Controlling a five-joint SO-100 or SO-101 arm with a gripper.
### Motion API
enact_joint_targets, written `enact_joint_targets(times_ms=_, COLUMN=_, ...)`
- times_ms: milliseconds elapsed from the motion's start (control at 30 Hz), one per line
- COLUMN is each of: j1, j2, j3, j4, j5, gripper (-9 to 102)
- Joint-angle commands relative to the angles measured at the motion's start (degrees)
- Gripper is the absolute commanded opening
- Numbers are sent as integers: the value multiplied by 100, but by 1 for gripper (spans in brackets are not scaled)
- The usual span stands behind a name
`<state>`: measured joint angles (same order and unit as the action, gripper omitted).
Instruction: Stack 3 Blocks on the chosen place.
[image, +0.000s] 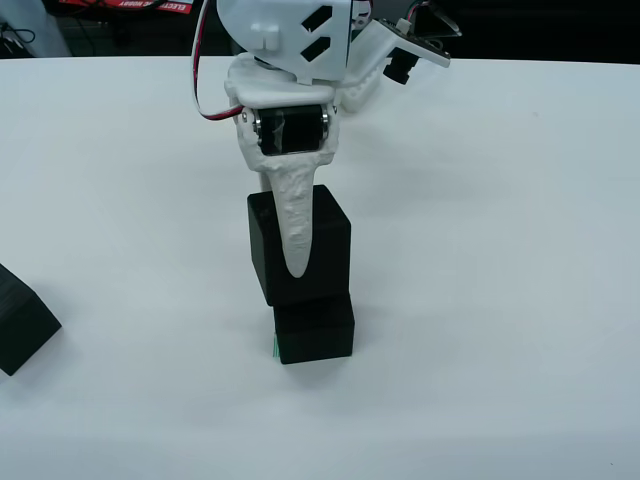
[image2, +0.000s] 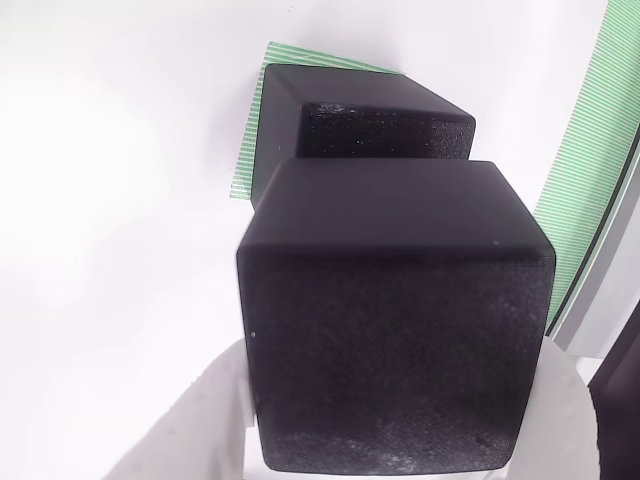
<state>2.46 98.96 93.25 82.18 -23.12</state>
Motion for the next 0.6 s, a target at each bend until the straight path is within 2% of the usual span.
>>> enact_joint_targets(times_ms=0, j1=88, j2=18, j3=-9, j4=-105, j5=-35, gripper=23)
enact_joint_targets(times_ms=567, j1=88, j2=-70, j3=105, j4=-360, j5=-35, gripper=23)
